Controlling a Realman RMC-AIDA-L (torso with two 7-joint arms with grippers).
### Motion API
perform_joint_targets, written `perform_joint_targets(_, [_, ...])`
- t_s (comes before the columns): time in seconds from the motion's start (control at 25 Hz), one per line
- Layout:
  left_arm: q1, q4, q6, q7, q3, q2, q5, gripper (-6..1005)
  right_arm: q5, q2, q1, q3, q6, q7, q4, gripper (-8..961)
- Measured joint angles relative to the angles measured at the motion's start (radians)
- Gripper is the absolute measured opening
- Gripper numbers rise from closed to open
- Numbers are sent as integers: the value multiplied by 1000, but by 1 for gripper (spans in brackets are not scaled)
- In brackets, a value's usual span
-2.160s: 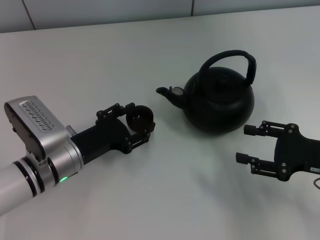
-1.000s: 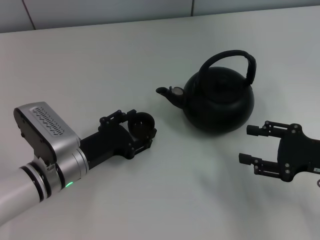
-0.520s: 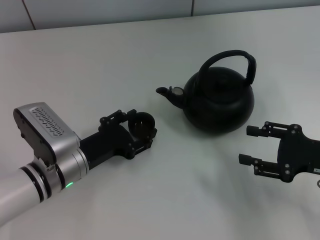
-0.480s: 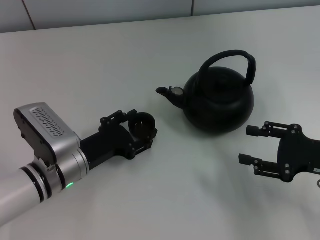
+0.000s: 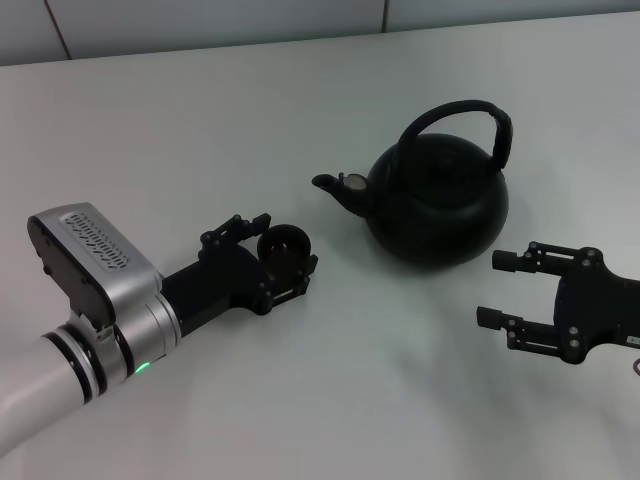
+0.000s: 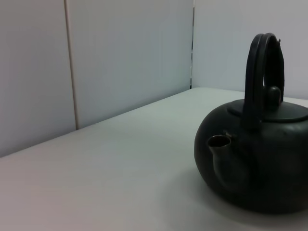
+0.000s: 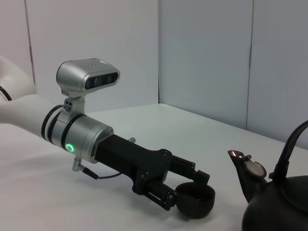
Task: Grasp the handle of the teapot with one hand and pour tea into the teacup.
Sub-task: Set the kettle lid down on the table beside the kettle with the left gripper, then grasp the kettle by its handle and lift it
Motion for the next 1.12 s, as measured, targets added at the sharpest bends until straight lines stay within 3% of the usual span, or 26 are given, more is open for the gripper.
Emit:
perform_joint_targets(0.2, [16,0,32,19,-8,0,0,812,1,0,1,0,0,0,0,665])
perform_joint_targets(0.4, [78,54,178,12,-20,10,1,812,1,-1,1,1,5,0,-1,665])
perform_joint_targets(0.8, [325,421,620,-290,124,18,2,811,2,0,3,15,3,0,-2,666])
perform_joint_targets(0.96, [402,529,698,-346,161,23,3,811,2,0,0,17,1,0,-1,666])
perform_joint_targets(1.12, [425,579,715,-384,182,27,2,811,2,1,0,17,1,0,6,666])
